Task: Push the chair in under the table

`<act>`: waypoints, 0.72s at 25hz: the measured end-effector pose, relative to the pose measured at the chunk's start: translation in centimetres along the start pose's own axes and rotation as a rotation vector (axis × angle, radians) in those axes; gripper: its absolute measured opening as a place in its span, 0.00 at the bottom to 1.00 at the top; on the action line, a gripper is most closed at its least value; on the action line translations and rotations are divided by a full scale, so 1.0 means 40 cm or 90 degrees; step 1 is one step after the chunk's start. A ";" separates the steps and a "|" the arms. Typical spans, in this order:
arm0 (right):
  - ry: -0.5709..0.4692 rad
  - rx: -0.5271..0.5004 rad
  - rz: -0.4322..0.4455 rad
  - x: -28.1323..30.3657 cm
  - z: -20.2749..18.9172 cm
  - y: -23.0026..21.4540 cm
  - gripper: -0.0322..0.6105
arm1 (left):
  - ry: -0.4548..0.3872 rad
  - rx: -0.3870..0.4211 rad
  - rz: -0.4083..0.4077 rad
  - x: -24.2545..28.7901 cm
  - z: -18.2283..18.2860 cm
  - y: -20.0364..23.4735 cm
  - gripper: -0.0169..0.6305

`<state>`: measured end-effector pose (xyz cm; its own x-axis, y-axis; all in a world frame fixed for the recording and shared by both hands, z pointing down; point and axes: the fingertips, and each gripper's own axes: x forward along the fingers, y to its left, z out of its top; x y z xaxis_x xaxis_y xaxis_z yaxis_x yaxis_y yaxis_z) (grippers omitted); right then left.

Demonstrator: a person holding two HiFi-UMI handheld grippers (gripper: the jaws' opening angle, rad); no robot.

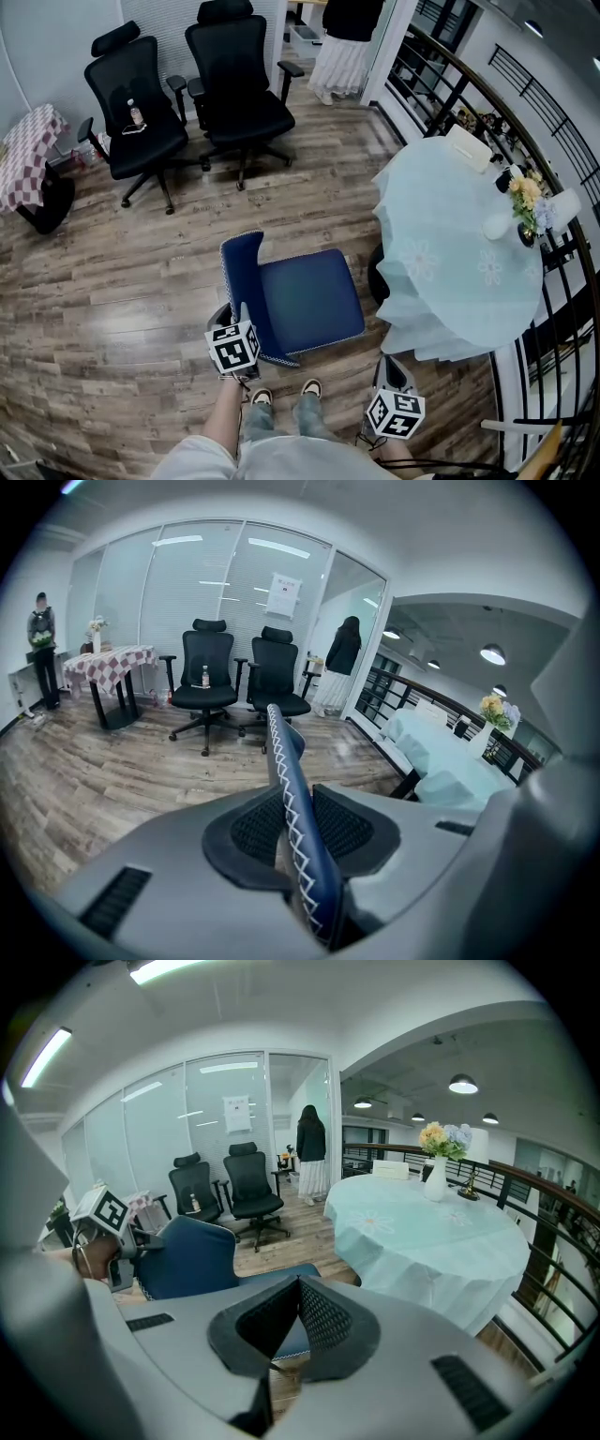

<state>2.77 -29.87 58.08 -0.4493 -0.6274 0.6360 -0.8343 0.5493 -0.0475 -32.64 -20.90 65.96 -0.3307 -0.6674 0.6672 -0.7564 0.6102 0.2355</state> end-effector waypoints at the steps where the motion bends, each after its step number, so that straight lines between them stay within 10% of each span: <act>1: 0.000 0.001 -0.001 -0.001 -0.001 -0.003 0.08 | -0.001 0.001 -0.001 -0.001 0.002 -0.004 0.18; 18: -0.005 0.014 -0.012 -0.017 -0.011 -0.036 0.08 | -0.004 0.014 0.026 0.001 0.004 -0.017 0.18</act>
<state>4.41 -30.00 58.07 -0.4359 -0.6418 0.6310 -0.8493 0.5253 -0.0524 -32.24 -21.40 65.70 -0.3654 -0.6450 0.6711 -0.7541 0.6278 0.1928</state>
